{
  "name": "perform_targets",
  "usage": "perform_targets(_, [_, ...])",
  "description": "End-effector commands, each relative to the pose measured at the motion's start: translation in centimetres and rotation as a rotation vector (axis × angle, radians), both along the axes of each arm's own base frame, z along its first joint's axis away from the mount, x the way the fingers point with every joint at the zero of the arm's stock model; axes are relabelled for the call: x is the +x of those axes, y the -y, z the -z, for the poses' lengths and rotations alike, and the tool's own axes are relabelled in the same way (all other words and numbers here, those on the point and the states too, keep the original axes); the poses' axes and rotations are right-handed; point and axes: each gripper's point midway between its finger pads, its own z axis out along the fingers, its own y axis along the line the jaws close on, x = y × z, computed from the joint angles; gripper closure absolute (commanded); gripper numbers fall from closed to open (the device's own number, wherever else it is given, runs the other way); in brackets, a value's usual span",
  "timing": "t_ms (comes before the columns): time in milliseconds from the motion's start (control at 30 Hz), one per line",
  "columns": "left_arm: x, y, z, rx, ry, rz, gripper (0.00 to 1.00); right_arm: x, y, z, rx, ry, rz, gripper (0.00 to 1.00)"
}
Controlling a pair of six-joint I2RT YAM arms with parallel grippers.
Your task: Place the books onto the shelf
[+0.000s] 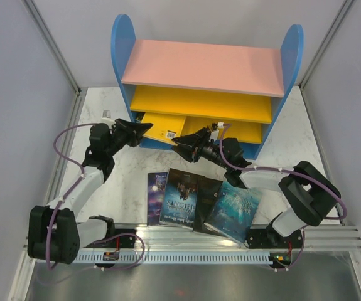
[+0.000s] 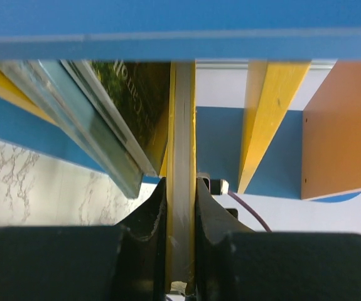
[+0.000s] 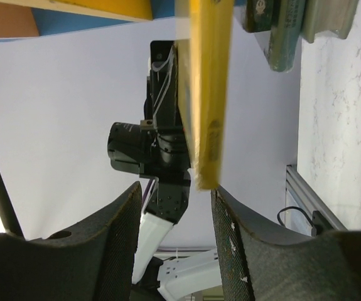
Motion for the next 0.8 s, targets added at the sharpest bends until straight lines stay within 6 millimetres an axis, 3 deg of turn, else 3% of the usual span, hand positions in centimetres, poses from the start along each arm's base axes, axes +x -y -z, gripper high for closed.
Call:
perform_targets(0, [2.5, -2.3, 1.5, 0.048, -0.029, -0.113, 0.98, -1.1, 0.2, -4.0, 0.097, 0.103, -0.029, 0.48])
perform_targets(500, [4.7, -2.8, 6.5, 0.021, -0.191, -0.141, 0.97, 2.0, -2.7, -2.6, 0.101, 0.083, -0.037, 0.57])
perform_targets(767, [4.8, -2.6, 7.7, -0.013, -0.281, -0.048, 0.78, 3.6, -3.9, -2.1, 0.134, 0.077, -0.034, 0.60])
